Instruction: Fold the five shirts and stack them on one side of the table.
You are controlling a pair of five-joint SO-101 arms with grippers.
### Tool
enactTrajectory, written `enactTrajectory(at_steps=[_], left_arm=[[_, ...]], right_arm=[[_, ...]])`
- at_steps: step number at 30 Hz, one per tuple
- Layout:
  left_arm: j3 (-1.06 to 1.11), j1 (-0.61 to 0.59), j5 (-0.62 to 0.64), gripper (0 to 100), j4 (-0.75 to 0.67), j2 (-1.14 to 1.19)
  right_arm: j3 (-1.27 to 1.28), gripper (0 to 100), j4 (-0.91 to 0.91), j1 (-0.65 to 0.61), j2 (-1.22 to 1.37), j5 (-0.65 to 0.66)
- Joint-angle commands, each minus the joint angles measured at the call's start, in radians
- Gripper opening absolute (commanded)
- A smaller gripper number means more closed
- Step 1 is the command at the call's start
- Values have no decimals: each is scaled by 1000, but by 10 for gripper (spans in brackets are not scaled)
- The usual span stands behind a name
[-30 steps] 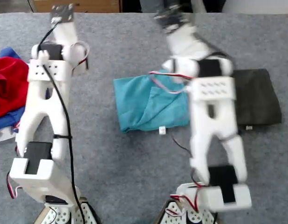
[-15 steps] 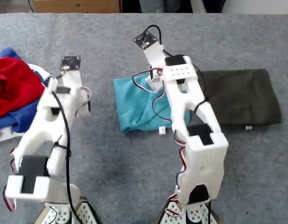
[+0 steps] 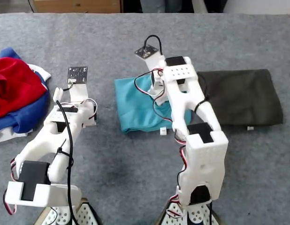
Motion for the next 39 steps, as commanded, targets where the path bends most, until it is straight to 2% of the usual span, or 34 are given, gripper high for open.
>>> enactTrajectory(at_steps=[1,13,16,21,25,28,32,39], left_arm=[[-1,-8,3,29,-14,-46],[-1,-10,3,30,-14,-46],[-1,-10,3,30,-14,-46],[-1,-10,3,30,-14,-46],[-1,-10,3,30,-14,-46],[1,-10,3,30,-14,-46],[4,-10,3,30,-14,-46],[4,-10,3,30,-14,-46]], right_arm=[[-30,14,54,38,-47,54],[166,14,86,342,-271,305],[226,14,87,379,-361,321],[282,15,84,356,-587,315],[346,15,64,245,-702,307],[443,15,-15,175,-713,245],[636,15,-195,173,-682,198],[889,15,-393,264,-634,196]])
